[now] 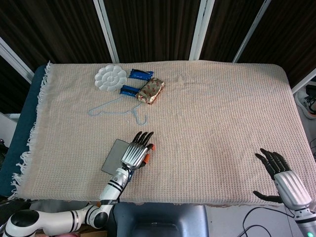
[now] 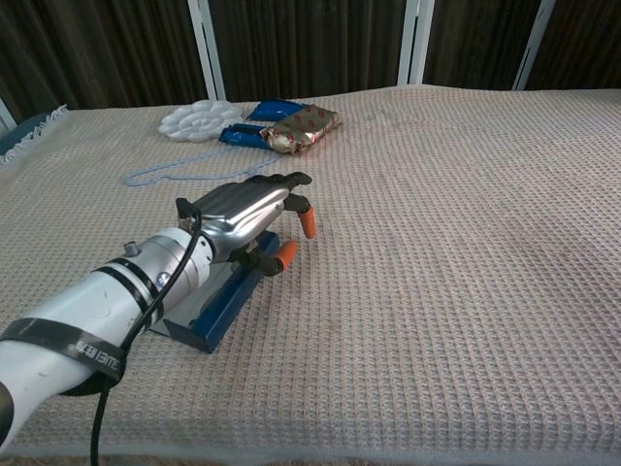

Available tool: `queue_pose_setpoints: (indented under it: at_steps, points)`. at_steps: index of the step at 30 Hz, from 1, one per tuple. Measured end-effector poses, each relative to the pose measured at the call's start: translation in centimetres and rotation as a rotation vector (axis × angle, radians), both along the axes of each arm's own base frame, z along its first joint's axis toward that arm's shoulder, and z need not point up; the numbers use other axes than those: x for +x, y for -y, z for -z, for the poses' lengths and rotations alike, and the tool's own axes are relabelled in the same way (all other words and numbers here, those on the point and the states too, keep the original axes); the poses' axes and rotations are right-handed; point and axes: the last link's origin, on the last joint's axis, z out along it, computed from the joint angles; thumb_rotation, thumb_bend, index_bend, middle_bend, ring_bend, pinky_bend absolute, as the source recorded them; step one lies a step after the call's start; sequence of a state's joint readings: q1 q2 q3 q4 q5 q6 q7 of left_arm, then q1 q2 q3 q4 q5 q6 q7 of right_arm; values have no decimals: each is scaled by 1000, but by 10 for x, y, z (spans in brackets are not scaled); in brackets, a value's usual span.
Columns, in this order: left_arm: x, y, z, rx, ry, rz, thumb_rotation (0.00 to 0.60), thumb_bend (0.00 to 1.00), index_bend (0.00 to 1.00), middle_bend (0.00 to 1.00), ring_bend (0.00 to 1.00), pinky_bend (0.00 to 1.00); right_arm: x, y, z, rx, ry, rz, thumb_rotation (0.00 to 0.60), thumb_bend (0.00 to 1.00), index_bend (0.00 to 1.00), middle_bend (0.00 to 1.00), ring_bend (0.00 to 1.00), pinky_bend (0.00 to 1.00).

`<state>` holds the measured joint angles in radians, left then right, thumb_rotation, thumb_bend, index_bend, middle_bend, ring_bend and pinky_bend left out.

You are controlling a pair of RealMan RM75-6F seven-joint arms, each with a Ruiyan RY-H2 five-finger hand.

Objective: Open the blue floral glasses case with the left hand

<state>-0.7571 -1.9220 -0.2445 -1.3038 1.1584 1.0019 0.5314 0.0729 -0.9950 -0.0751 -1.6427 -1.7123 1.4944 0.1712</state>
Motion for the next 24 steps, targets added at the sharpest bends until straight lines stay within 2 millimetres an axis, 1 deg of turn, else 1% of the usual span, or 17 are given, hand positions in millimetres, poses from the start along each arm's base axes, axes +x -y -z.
queue_pose_setpoints:
  at_steps: [3,8,18,24]
  points:
    - [-2,-3,-2,18,-27,-2,600,537,459,0,0,0,0,0,-1,-5,4,2,600,218,0,0,0,0]
    - [-11,-7,-6,36,-87,-31,600,550,488,0,0,0,1,-1,-1,-10,9,-3,600,218,0,0,0,0]
    - [-28,-11,-19,74,-213,-73,600,591,499,0,0,0,1,-1,0,-10,5,-7,600,218,0,0,0,0]
    - [-39,-15,-33,107,-293,-114,600,618,499,0,0,0,2,-1,2,-9,-1,-8,600,218,0,0,0,0]
